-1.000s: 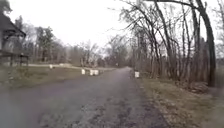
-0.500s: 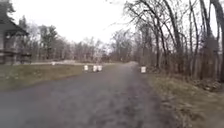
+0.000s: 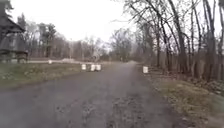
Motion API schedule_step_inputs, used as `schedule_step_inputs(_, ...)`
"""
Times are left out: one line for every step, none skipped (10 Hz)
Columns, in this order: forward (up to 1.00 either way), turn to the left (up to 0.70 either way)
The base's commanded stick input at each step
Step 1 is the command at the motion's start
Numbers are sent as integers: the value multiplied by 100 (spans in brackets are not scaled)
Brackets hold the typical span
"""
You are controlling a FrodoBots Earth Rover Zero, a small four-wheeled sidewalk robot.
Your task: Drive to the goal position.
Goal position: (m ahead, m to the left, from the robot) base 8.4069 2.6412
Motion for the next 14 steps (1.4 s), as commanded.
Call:
schedule_step_inputs(100, 0)
schedule_step_inputs(100, 0)
schedule_step_inputs(100, 0)
schedule_step_inputs(100, 0)
schedule_step_inputs(100, -2)
schedule_step_inputs(100, -13)
schedule_step_inputs(100, -25)
schedule_step_inputs(100, -37)
schedule_step_inputs(100, 0)
schedule_step_inputs(100, 0)
schedule_step_inputs(100, 0)
schedule_step_inputs(100, 0)
schedule_step_inputs(100, 0)
schedule_step_inputs(100, 0)
